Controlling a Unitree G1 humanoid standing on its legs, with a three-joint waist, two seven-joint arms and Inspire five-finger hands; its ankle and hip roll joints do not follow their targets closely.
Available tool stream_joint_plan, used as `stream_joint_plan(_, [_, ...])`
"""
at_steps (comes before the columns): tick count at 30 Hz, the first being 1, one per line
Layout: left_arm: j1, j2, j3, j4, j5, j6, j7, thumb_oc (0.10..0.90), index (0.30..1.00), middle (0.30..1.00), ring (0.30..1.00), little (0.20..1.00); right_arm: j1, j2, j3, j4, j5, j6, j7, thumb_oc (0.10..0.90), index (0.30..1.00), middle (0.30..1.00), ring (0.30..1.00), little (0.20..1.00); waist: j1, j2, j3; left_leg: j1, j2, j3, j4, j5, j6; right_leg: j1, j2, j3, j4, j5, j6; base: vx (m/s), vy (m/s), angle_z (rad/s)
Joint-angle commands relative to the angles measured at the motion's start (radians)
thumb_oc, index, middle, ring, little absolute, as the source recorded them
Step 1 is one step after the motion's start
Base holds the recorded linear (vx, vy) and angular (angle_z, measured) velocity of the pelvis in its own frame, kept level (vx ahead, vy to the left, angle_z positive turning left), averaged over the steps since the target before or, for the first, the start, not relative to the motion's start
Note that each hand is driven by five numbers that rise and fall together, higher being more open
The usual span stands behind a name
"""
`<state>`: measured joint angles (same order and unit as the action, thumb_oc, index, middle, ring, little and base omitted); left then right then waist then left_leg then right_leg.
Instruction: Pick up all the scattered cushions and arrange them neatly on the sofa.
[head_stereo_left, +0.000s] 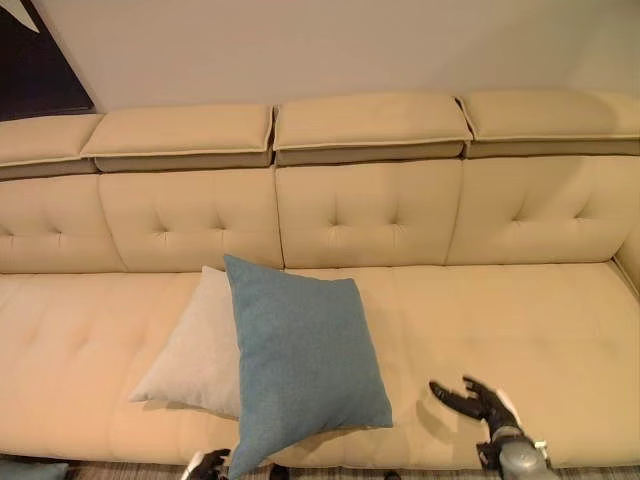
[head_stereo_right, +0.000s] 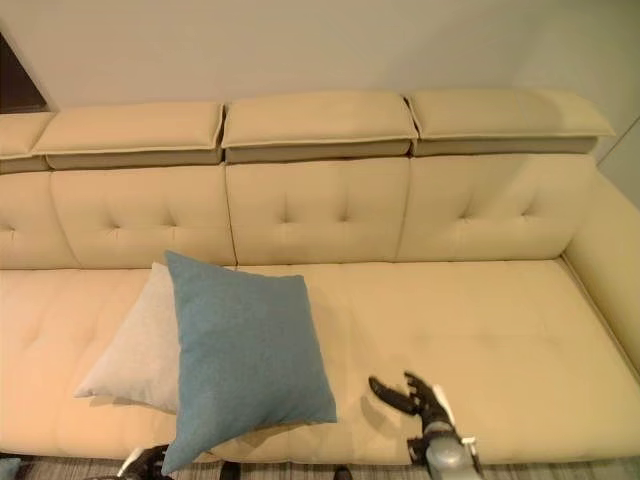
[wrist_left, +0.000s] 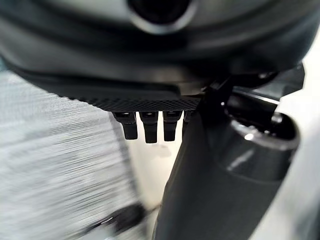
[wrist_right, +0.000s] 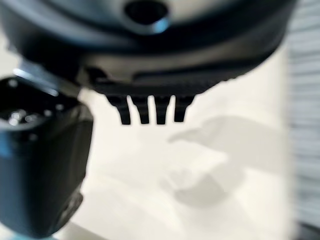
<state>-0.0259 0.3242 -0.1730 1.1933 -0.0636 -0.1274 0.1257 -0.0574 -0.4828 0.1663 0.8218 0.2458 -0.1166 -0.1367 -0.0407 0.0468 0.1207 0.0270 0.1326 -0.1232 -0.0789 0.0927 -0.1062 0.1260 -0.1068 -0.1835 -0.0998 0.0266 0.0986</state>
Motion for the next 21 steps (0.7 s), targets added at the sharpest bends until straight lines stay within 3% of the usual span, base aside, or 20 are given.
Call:
stream_joint_plan(1, [-0.112, 0.171, 0.042, -0.067, -0.087, -0.054, 0.065, 0.8, 0.9, 0.9, 0.9, 0.9, -0.142, 0.028, 0.023, -0.081, 0.073, -0.076, 0.0, 0.8, 0.9, 0.9, 0.9, 0.9, 0.04, -0.038, -0.006, 0.045, -0.065, -0.04, 0.031, -0.121, 0.035, -0.002, -0.028, 0.044, 0.093, -0.07, 0.007, 0.03, -0.073, 0.26])
stream_joint_plan(6, [-0.05, 0.19, 0.019, -0.374, -0.1, -0.067, 0.065, 0.8, 0.9, 0.9, 0.9, 0.9, -0.341, 0.051, 0.092, 0.061, 0.083, -0.068, -0.012, 0.8, 0.9, 0.9, 0.9, 0.9, 0.109, -0.023, -0.007, 0.05, -0.07, -0.087, 0.024, -0.11, 0.027, 0.039, -0.018, 0.001, 0.082, -0.086, -0.006, 0.04, -0.046, 0.23])
stream_joint_plan(7, [-0.049, 0.19, 0.02, -0.376, -0.1, -0.066, 0.065, 0.8, 0.9, 0.9, 0.9, 0.9, -0.343, 0.052, 0.093, 0.063, 0.084, -0.069, -0.012, 0.8, 0.9, 0.9, 0.9, 0.9, 0.108, -0.023, -0.006, 0.051, -0.07, -0.088, 0.024, -0.11, 0.027, 0.04, -0.018, 0.0, 0.082, -0.086, -0.006, 0.01, -0.009, 0.22])
stream_joint_plan(14, [-0.001, 0.119, -0.029, -0.365, -0.105, -0.043, 0.051, 0.8, 0.9, 0.9, 0.9, 0.9, -0.539, 0.061, 0.119, 0.343, 0.017, -0.01, -0.044, 0.8, 0.9, 0.9, 0.9, 0.9, 0.216, -0.014, -0.021, 0.017, -0.095, -0.168, -0.006, -0.079, 0.011, 0.072, -0.018, -0.107, 0.037, -0.09, -0.006, 0.03, 0.003, 0.38])
stream_joint_plan(18, [-0.017, 0.088, -0.061, -0.305, -0.125, -0.053, 0.043, 0.8, 0.9, 0.9, 0.9, 0.9, -0.551, 0.077, 0.127, 0.394, 0.045, 0.005, -0.009, 0.8, 0.9, 0.9, 0.9, 0.9, 0.258, -0.006, -0.032, -0.016, -0.119, -0.214, -0.008, -0.069, 0.005, 0.082, -0.02, -0.166, 0.013, -0.091, -0.005, 0.04, 0.028, 0.54])
stream_joint_plan(21, [-0.013, 0.078, -0.061, -0.302, -0.152, -0.057, 0.032, 0.8, 0.9, 0.9, 0.9, 0.9, -0.54, 0.094, 0.156, 0.409, -0.005, 0.011, -0.003, 0.8, 0.9, 0.9, 0.9, 0.9, 0.284, 0.0, -0.027, -0.036, -0.13, -0.233, -0.008, -0.061, 0.002, 0.077, -0.022, -0.198, 0.013, -0.094, -0.004, 0.01, 0.036, 0.24])
